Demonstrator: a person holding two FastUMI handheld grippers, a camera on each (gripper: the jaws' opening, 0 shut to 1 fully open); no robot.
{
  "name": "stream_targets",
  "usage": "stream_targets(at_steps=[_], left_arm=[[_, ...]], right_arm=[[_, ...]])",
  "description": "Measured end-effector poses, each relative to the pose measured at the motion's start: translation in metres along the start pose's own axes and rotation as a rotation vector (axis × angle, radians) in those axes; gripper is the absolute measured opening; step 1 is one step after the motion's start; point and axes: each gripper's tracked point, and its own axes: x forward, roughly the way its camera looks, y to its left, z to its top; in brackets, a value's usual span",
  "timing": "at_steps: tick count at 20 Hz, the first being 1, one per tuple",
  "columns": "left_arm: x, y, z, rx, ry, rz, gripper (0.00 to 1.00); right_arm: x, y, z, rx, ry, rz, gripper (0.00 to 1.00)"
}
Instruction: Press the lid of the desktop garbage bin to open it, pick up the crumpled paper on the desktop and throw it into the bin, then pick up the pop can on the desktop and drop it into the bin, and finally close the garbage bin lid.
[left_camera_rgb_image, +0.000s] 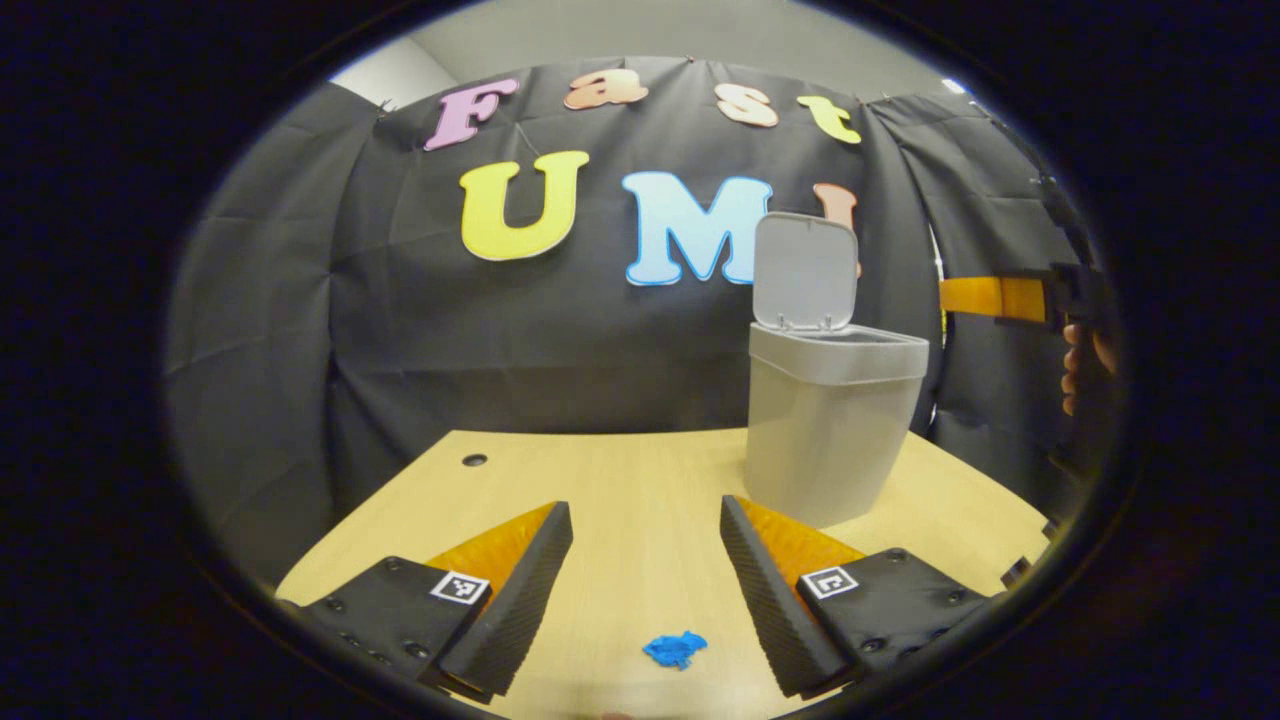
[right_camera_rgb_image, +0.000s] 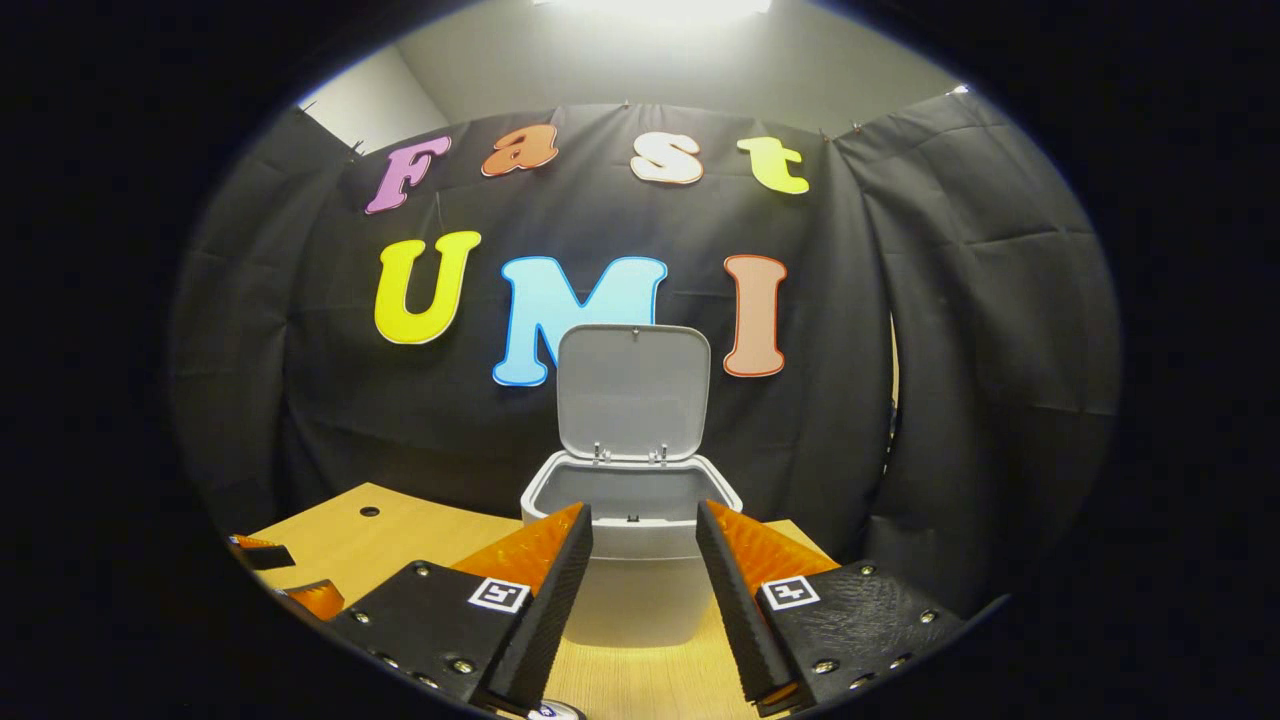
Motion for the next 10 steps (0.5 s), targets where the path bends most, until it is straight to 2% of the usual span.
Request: stream_targets(at_steps=[8,9,10], left_arm=[[0.013,-0.002,-0.076,-0.023,0.155,-0.026,0.98],[0.014,-0.002,-0.088,-0.023,0.182,-0.027,1.00],[0.015,-0.003,-0.100,-0.020,0.205,-0.031,0.98]], right_arm=[[-0.025,-0.003,-0.015,-0.018,0.023,-0.026,0.70],[-0.029,-0.001,-0.018,-0.022,0.032,-0.025,0.83],[-0.032,-0.001,-0.020,-0.027,0.040,-0.025,0.96]])
